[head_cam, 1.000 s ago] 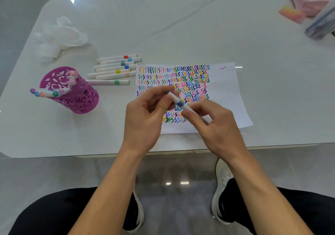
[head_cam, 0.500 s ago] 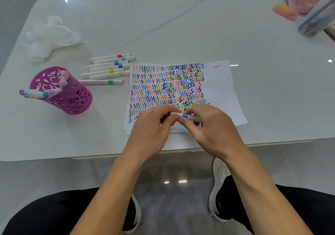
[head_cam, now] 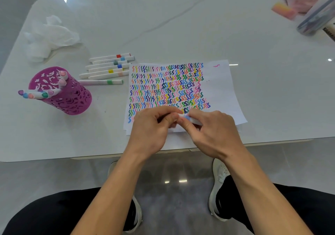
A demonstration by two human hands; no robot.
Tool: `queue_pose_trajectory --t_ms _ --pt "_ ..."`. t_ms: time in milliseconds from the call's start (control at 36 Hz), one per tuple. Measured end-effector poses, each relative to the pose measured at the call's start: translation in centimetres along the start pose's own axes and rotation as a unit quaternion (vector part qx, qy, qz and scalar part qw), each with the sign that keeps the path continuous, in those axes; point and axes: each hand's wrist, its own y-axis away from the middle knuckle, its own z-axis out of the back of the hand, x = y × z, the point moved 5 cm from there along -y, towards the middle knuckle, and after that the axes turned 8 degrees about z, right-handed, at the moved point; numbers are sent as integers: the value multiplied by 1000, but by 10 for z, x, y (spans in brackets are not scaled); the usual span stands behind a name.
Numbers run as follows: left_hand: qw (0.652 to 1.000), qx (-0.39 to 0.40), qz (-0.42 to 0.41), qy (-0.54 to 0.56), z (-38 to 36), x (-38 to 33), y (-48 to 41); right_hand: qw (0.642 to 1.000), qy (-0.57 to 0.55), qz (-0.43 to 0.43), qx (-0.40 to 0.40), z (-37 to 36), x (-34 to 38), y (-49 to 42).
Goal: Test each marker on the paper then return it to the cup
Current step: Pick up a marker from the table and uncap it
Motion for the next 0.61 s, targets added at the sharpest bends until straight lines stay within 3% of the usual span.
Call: queue_pose_trajectory --t_ms 194,333,500,611 --pt "999 -45 -2 1 6 -5 -1 994 -90 -56 9 2 -4 -1" --pt "996 -93 -2 -19 10 -1 -2 949 -294 -103 -52 12 -17 -1" --pt "993 -116 -7 -27 11 -1 -4 905 -392 -107 -125 17 -22 -2" --pt "993 -117 -8 -33 10 0 -3 875 -454 -129 -109 15 -23 -2"
